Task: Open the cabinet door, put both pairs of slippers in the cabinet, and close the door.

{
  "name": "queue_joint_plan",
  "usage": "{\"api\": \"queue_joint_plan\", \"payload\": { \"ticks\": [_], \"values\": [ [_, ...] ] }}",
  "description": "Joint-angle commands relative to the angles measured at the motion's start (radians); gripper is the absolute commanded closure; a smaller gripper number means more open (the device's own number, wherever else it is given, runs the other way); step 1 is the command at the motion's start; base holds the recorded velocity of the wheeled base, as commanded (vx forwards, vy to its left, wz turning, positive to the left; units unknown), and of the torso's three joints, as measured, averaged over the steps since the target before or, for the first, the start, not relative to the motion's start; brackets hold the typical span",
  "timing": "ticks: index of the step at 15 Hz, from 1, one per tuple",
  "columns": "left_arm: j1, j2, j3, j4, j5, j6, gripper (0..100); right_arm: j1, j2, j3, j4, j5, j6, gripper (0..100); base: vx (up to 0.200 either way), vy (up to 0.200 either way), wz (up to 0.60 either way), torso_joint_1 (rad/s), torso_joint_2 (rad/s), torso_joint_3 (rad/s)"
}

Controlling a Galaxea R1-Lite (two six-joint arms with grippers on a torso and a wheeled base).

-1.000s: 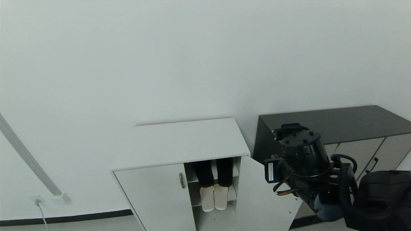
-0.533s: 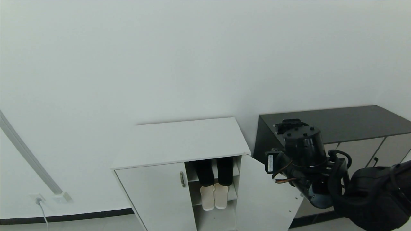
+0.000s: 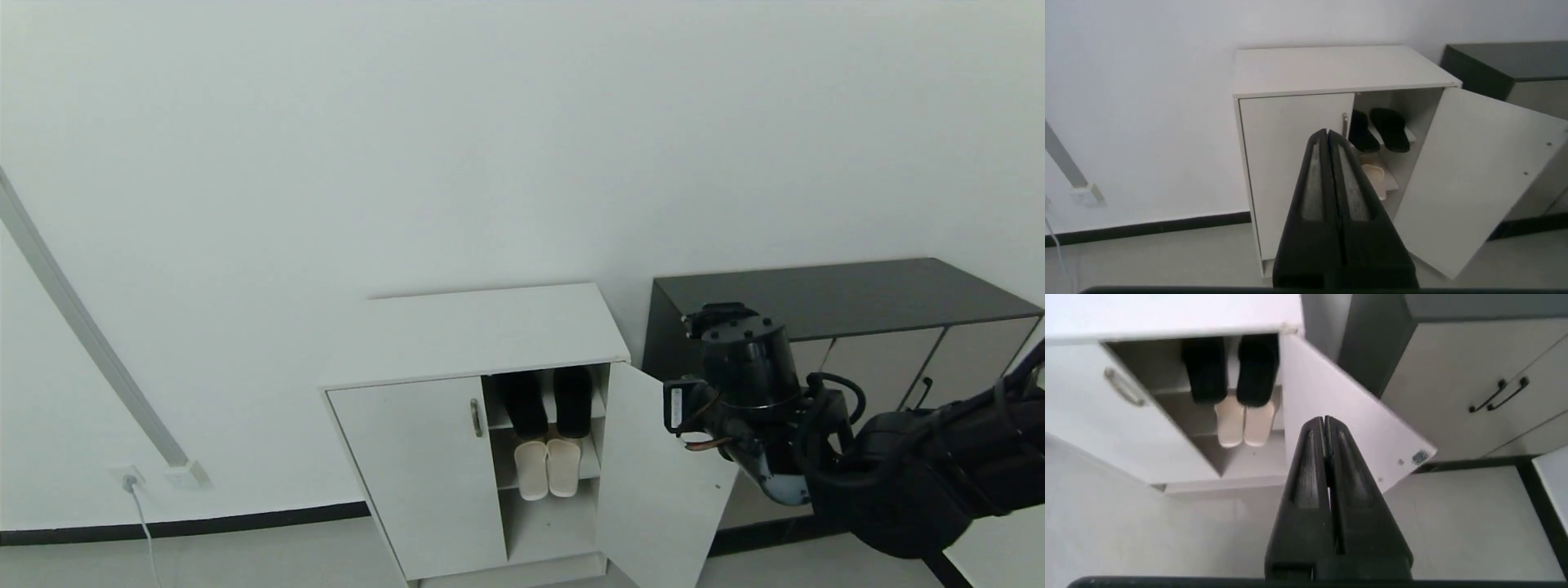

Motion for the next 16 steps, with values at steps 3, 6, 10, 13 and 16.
{"api": "queue_joint_plan", "payload": {
  "ticks": [3, 6, 10, 13, 16],
  "values": [
    [0.000, 0.001, 0.000, 0.000, 0.000, 0.000, 100, -0.092, 0.109, -0.110, 0.004, 0.062, -0.001, 100, 0.000, 0.000, 0.00, 0.000, 0.00, 0.000],
    [-0.001, 0.001, 0.000, 0.000, 0.000, 0.000, 100, -0.146, 0.175, -0.187, 0.004, 0.116, -0.004, 100, 0.000, 0.000, 0.00, 0.000, 0.00, 0.000],
    [-0.001, 0.001, 0.000, 0.000, 0.000, 0.000, 100, -0.224, 0.253, -0.279, 0.007, 0.182, -0.006, 100, 0.000, 0.000, 0.00, 0.000, 0.00, 0.000],
    [0.000, 0.001, 0.000, 0.000, 0.000, 0.000, 100, -0.264, 0.351, -0.345, 0.009, 0.194, -0.006, 100, 0.000, 0.000, 0.00, 0.000, 0.00, 0.000],
    [0.000, 0.001, 0.000, 0.000, 0.000, 0.000, 100, -0.309, 0.448, -0.425, 0.009, 0.239, -0.006, 100, 0.000, 0.000, 0.00, 0.000, 0.00, 0.000]
  ]
}}
